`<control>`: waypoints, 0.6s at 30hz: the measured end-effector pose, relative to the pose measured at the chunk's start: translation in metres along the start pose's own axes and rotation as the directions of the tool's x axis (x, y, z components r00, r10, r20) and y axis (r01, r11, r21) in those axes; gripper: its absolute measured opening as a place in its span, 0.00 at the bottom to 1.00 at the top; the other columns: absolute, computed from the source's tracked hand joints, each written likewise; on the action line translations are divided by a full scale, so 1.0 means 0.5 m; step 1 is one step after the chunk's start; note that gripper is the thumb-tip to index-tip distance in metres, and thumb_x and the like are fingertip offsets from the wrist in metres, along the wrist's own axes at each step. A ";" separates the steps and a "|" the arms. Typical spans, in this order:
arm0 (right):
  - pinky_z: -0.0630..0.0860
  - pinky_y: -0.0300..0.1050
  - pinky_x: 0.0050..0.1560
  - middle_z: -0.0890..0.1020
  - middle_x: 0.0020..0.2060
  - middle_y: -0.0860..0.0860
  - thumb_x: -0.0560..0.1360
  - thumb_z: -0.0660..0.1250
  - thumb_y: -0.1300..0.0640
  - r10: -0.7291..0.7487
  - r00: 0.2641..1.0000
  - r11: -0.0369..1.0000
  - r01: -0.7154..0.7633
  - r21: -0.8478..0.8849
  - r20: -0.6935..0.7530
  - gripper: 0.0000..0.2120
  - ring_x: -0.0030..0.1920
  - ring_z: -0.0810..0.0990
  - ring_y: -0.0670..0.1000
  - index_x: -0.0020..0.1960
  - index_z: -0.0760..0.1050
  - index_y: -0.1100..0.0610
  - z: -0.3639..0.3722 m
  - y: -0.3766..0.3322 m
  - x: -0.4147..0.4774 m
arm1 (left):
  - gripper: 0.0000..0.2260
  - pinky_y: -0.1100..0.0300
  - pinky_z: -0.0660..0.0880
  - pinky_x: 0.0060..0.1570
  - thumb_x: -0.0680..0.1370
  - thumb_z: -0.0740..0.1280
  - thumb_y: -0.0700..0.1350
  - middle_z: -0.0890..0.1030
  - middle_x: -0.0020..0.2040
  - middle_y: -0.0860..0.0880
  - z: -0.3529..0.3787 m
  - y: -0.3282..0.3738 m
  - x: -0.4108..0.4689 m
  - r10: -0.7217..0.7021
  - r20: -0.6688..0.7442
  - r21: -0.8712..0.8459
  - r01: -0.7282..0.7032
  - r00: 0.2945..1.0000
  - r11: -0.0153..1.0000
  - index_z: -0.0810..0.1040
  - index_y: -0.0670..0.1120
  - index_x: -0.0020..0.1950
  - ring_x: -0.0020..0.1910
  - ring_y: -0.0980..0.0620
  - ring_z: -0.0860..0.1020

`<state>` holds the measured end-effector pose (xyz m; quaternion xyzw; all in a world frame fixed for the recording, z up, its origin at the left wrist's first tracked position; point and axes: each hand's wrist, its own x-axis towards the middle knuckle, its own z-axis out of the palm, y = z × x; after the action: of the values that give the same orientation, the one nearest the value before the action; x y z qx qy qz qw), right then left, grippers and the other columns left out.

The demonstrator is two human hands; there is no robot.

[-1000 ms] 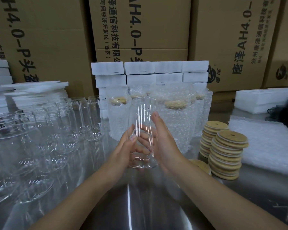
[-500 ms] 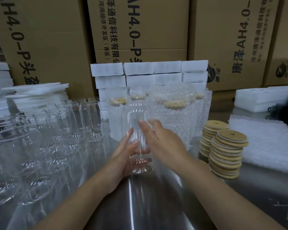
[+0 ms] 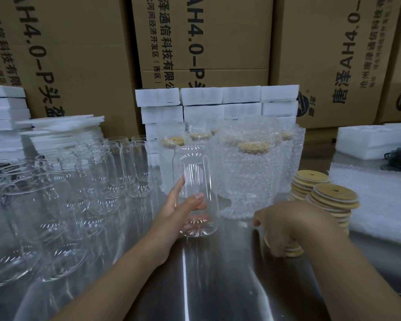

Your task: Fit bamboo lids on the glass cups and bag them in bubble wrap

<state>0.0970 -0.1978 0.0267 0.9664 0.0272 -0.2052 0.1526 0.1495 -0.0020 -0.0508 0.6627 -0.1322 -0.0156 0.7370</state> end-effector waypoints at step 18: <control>0.72 0.29 0.42 0.68 0.55 0.45 0.69 0.70 0.45 0.596 0.381 0.277 0.728 0.627 -0.706 0.18 0.46 0.74 0.34 0.56 0.70 0.46 -0.027 -0.018 0.010 | 0.45 0.56 0.80 0.50 0.59 0.79 0.62 0.84 0.44 0.56 0.007 0.004 -0.003 0.048 -0.137 0.135 -0.029 0.989 0.990 0.64 0.60 0.72 0.45 0.55 0.84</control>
<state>0.1057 -0.1851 0.0339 0.7604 0.0326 0.3913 -0.5173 0.1468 -0.0050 -0.0490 0.7070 -0.0938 0.0538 0.6989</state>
